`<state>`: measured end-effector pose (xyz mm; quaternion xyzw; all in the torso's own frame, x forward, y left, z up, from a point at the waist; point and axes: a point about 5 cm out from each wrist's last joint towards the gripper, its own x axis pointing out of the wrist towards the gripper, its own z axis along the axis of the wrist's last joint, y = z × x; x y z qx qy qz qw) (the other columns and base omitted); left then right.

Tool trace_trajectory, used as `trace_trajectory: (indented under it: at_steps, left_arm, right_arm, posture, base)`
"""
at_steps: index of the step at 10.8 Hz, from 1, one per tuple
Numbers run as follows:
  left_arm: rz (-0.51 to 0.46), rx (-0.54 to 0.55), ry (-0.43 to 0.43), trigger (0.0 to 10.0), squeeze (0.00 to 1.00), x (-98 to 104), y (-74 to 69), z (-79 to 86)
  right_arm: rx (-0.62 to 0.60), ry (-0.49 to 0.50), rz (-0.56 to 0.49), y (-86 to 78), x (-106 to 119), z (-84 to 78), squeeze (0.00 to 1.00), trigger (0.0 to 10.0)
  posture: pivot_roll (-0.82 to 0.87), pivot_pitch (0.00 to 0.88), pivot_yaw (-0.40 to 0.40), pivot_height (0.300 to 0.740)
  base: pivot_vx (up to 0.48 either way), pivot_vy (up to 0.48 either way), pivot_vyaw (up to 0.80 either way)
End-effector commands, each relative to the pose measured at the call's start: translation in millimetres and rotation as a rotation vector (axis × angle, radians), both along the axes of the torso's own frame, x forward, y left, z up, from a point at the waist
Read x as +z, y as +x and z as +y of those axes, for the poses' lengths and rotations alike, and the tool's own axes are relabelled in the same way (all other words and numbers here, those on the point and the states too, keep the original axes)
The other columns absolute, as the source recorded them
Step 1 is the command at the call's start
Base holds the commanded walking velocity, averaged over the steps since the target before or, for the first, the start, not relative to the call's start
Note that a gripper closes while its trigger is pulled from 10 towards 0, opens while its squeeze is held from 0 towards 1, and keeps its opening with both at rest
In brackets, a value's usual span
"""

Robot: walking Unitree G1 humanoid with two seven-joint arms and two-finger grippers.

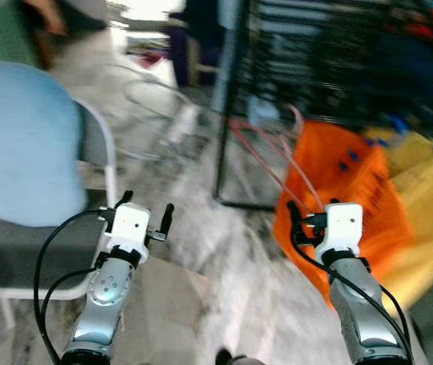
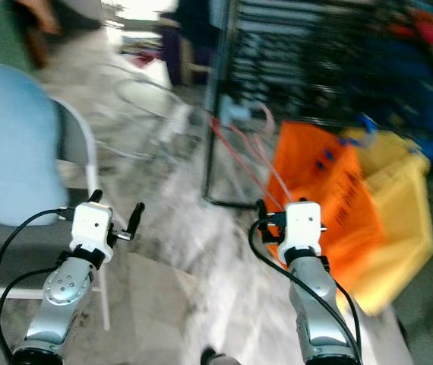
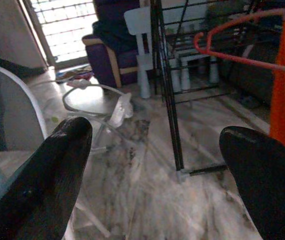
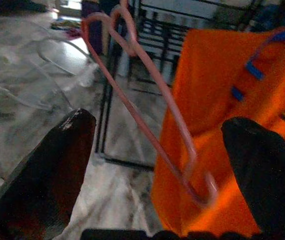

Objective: Hang hanger

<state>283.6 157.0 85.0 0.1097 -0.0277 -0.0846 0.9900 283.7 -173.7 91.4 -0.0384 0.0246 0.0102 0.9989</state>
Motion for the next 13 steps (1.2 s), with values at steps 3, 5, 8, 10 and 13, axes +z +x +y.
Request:
trace_trajectory:
  at_steps: [3,5,8,10,13]
  left_arm:
    - [0.026,0.0,0.016,10.0,0.0,-4,-0.6,2.1]
    - [0.012,-0.024,0.012,10.0,0.0,-2,0.4,1.8]
    - [0.004,-0.039,-0.037,10.0,0.0,4,10.6,1.3]
    - [0.007,-0.038,-0.052,10.0,0.0,5,14.9,0.3]
    - [0.012,-0.036,-0.063,10.0,0.0,2,14.2,-0.9]
  right_arm:
    - [-0.017,0.0,0.009,1.2,-1,-2.3,0.0,10.0]
    - [-0.021,-0.001,0.006,5.6,1,-1.8,0.0,10.0]
    - [-0.034,0.001,-0.001,10.5,3,-2.7,0.0,10.0]
    - [-0.025,0.002,-0.008,13.4,5,-0.3,0.0,10.0]
    - [-0.011,-0.003,-0.011,16.2,6,2.0,0.0,10.0]
  posture:
    - [-0.01,0.061,-0.039,0.74]
    - [0.0,0.062,-0.035,0.74]
    - [-0.01,0.053,-0.033,0.74]
    - [-0.01,0.046,-0.04,0.74]
    - [0.0,0.046,-0.046,0.74]
  base:
    - [-0.305,0.0,0.0]
    - [-0.122,0.0,0.0]
    - [0.0,0.0,0.0]
    - [0.0,-0.272,0.0]
    - [0.0,-0.354,0.0]
